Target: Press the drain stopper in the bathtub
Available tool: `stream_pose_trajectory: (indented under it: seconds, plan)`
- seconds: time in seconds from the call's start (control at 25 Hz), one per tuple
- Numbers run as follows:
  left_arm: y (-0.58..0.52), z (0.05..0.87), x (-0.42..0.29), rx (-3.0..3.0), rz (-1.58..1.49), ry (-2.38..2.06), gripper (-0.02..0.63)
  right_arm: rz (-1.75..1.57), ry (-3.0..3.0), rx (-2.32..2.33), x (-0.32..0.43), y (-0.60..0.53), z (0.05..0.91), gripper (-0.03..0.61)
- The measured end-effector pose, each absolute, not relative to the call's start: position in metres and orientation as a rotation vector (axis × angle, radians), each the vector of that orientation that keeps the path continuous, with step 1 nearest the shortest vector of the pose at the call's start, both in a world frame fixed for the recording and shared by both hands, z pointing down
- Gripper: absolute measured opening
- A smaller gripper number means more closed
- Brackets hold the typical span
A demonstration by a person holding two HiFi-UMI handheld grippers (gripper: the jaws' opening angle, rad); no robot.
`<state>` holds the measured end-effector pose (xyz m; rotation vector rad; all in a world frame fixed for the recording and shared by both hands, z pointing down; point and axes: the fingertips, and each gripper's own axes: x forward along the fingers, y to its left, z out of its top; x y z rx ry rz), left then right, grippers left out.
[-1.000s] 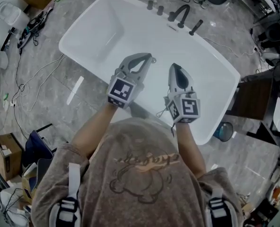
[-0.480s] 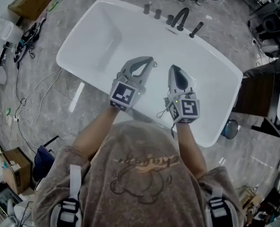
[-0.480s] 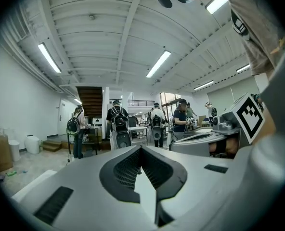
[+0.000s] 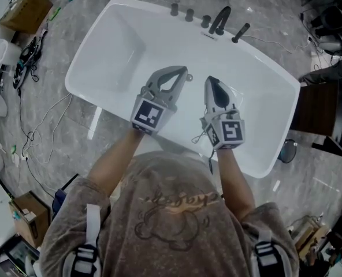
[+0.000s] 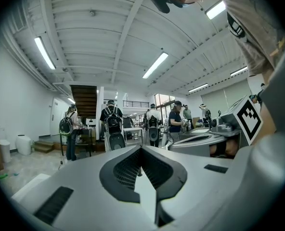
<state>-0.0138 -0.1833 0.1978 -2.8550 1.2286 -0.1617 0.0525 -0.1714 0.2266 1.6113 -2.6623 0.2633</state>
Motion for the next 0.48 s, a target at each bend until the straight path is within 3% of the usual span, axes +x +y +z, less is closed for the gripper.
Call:
stream_pose_trajectory:
  seconds: [0.48]
  plan:
    - [-0.224, 0.246, -0.022, -2.898, -0.146, 1.158, 0.0, 0.209, -2.655, 1.633, 0.041, -0.214, 0.264, 0.0]
